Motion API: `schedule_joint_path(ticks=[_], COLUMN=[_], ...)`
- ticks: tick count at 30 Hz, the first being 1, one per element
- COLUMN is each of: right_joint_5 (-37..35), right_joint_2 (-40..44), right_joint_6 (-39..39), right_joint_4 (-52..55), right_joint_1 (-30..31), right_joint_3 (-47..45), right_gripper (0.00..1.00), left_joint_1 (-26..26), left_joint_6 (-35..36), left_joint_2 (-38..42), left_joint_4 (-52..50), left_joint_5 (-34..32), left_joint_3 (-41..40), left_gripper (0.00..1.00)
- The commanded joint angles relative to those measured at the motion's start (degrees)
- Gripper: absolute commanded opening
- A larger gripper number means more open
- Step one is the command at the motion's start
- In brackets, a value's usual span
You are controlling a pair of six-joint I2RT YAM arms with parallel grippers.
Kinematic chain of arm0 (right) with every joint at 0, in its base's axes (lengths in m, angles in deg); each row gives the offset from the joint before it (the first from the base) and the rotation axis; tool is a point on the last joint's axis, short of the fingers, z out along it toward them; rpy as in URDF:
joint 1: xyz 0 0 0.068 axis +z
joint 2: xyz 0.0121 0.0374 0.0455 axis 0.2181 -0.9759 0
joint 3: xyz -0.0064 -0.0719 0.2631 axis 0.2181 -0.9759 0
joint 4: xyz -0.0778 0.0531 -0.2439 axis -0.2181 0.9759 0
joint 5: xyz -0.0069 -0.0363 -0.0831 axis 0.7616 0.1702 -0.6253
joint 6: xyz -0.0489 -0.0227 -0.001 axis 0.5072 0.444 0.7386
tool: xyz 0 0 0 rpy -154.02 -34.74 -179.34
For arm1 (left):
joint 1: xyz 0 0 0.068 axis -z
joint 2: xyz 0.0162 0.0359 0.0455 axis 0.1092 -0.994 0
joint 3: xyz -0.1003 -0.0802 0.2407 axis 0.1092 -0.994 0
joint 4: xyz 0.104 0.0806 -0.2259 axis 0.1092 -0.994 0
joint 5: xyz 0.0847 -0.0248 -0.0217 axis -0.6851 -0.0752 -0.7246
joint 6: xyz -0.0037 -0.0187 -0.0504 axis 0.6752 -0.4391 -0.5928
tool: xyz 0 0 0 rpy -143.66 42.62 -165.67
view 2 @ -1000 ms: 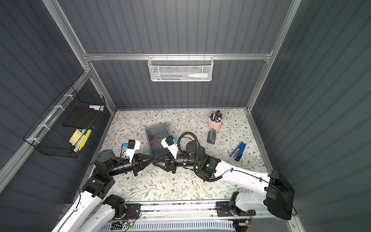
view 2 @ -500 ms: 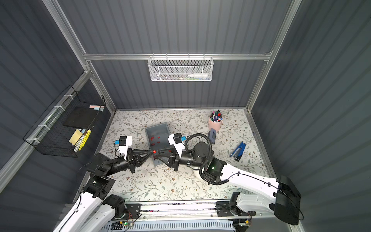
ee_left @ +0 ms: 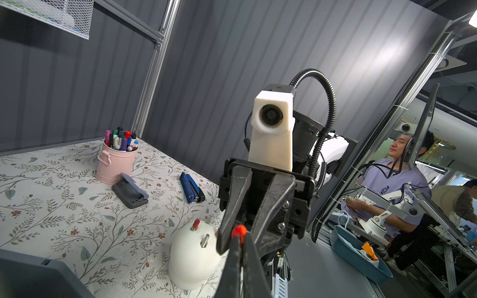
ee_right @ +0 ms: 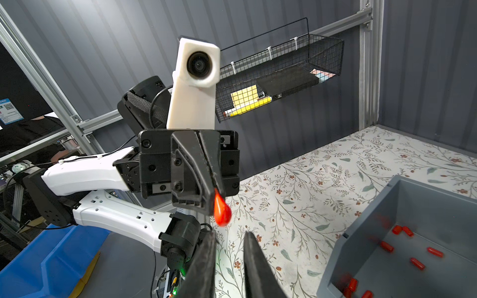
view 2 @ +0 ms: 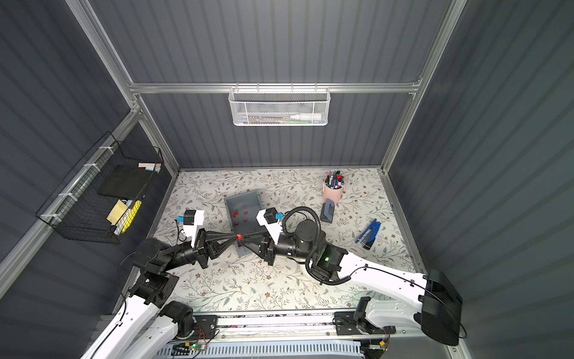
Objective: Cover the protruding screws with screw protection sleeves
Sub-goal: Pick up the screw protection sleeve from the center of the board.
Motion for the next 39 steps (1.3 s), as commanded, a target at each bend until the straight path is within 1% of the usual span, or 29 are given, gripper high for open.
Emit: schedule_joint_path(ticks=[1,5,13,20,22,24,25,26,27,28,29,31,33,35,39], right_joint_5=[1.59,2.44,3.05,3.05,2.93,2.34,1.91,1.45,0.65,-0.41,-1.30,-3.85,-8.34,-12.66,-25.59], right_joint_2=[-0.24,-0.33,-0.16,0.71,1.13,2.10,2.83,3.67,4.87,6.34,7.75,11.52,15.18,18.74,23.91], right_joint_6=[1.38,1.77,2.53,2.46,2.50,2.44,2.48,2.69,3.06,3.35,3.76,4.76,5.48,5.75,4.73], right_joint_4=[-0.73,0.00,1.25,1.30,1.70,2.86,4.09,5.62,8.28,11.74,15.06,22.93,31.14,40.62,62.71], right_joint_1=[0.09,0.09,-0.04,-0.09,-0.11,-0.09,-0.10,-0.09,-0.12,-0.09,-0.08,-0.08,-0.08,-0.08,-0.10], right_joint_3=[2.40,3.13,3.70,2.98,2.79,2.69,2.69,2.77,2.93,3.19,3.31,3.31,3.54,4.56,9.01], right_gripper=[0.24,0.25,0.12,0.04,0.00,0.00,0.00,0.00,0.00,0.00,0.00,0.00,0.00,0.00,0.00], left_joint_1=[-0.39,-0.44,-0.44,-0.39,-0.41,-0.39,-0.39,-0.41,-0.44,-0.40,-0.40,-0.44,-0.42,-0.48,-0.48], left_joint_6=[-1.05,-0.48,-0.81,-0.60,0.10,1.79,3.02,4.18,6.02,8.57,11.09,16.39,20.18,22.56,23.96], left_joint_2=[-0.07,-0.08,-0.74,-0.79,-0.48,0.23,0.82,1.43,2.54,3.96,5.13,7.29,8.40,8.88,8.13], left_joint_4=[1.43,-0.09,-0.26,-0.34,-1.09,-3.74,-5.87,-7.98,-11.51,-16.03,-19.55,-26.32,-31.60,-35.02,-37.83], left_joint_5=[1.73,2.47,3.14,2.59,2.22,1.39,0.50,-0.31,-2.26,-4.73,-6.33,-8.39,-10.16,-11.02,-11.91], left_joint_3=[1.04,1.51,1.81,1.54,1.44,1.46,1.53,1.51,1.57,1.78,1.99,2.81,3.94,4.85,5.74], left_gripper=[0.00,0.00,0.00,0.00,0.00,0.00,0.12,0.39,0.71,0.91,0.99,0.99,1.00,0.99,0.99])
